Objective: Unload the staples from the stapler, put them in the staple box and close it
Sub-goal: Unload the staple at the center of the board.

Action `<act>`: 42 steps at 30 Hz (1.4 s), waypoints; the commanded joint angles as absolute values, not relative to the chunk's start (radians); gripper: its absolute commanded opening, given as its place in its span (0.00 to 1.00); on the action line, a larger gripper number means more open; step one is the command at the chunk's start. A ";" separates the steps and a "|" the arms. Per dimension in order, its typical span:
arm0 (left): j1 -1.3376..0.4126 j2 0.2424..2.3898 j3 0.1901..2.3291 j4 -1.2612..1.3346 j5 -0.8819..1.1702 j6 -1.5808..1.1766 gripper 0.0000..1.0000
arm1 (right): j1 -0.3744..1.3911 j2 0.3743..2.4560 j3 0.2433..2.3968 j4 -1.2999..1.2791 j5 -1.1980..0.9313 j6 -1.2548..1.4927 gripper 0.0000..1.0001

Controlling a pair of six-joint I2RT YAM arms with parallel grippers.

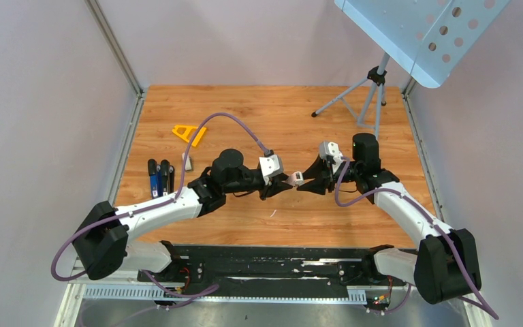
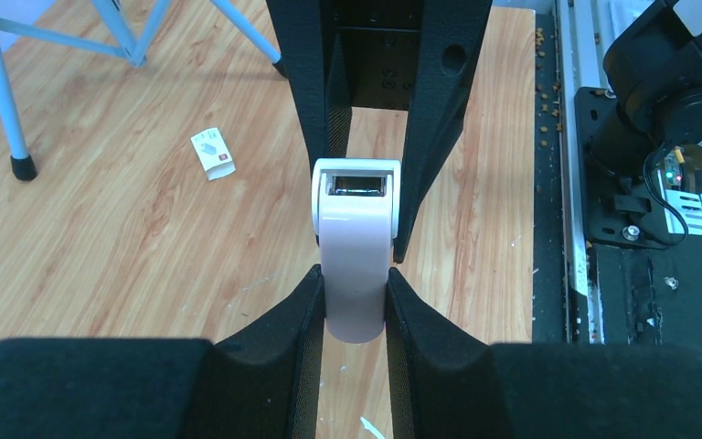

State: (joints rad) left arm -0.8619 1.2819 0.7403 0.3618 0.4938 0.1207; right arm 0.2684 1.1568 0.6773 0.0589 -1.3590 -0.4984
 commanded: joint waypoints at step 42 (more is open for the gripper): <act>-0.871 1.335 0.764 0.123 0.305 0.230 0.00 | 0.184 1.152 0.848 -0.432 -1.164 -0.990 0.00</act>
State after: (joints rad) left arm -0.8684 1.3064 0.7429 0.2321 0.3687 0.1879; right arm 0.2195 1.1568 0.8074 -0.3679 -1.1969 -0.9550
